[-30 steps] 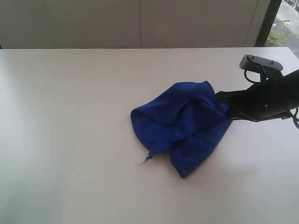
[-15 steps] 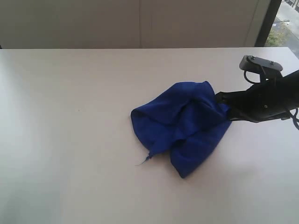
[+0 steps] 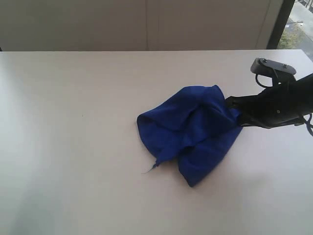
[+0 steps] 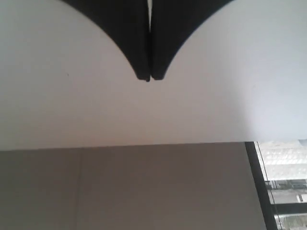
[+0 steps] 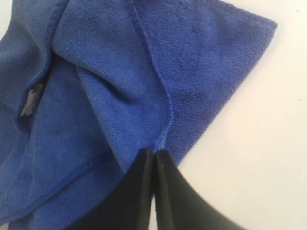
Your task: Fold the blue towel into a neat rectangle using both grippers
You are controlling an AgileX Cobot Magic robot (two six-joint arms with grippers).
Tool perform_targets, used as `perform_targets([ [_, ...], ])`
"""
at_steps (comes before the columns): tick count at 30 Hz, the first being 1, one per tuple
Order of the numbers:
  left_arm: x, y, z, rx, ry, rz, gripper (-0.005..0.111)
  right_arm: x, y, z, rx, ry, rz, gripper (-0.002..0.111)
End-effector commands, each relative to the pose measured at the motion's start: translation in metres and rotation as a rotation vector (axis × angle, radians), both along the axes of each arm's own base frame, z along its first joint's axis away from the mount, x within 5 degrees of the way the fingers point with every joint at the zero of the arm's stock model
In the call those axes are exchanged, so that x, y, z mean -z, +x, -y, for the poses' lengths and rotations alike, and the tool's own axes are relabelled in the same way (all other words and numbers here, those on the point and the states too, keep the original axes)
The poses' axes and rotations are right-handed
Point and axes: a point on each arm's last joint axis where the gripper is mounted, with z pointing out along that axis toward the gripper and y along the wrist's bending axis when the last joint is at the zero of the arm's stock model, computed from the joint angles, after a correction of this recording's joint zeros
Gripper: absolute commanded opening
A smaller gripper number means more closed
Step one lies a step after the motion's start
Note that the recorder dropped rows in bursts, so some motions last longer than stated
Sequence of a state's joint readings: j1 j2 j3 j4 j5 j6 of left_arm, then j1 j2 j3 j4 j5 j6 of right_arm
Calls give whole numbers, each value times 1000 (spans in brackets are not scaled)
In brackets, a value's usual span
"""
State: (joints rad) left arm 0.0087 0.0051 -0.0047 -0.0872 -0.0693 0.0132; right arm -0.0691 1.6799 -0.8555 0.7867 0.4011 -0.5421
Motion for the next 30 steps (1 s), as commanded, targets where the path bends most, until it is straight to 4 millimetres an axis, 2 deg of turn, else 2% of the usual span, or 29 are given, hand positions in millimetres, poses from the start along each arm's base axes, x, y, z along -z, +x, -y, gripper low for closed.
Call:
perform_targets([
  [1, -10, 0, -2, -19, -26, 120, 0, 1, -1, 0, 6, 1, -1, 0],
  [7, -18, -1, -3, -33, -26, 210, 0, 1, -1, 0, 5, 0, 0, 0],
  [10, -17, -1, -3, -29, -42, 183, 0, 1, -1, 0, 1, -2, 1, 0],
  [13, -33, 4, -1, -15, -42, 98, 0, 1, -1, 0, 1, -2, 1, 0],
  [16, -58, 12, -1, -3, 87, 20, 0, 1, -1, 0, 2, -3, 2, 0],
  [20, -79, 34, 0, 25, 115, -188, 0, 1, -1, 0, 3, -4, 3, 0],
  [26, -69, 73, 4, 69, 38, -512, 0, 1, -1, 0, 3, -4, 3, 0],
  [30, -55, 98, 20, 196, 24, -676, 0, 2, 0, 0, 3, -4, -1, 0],
])
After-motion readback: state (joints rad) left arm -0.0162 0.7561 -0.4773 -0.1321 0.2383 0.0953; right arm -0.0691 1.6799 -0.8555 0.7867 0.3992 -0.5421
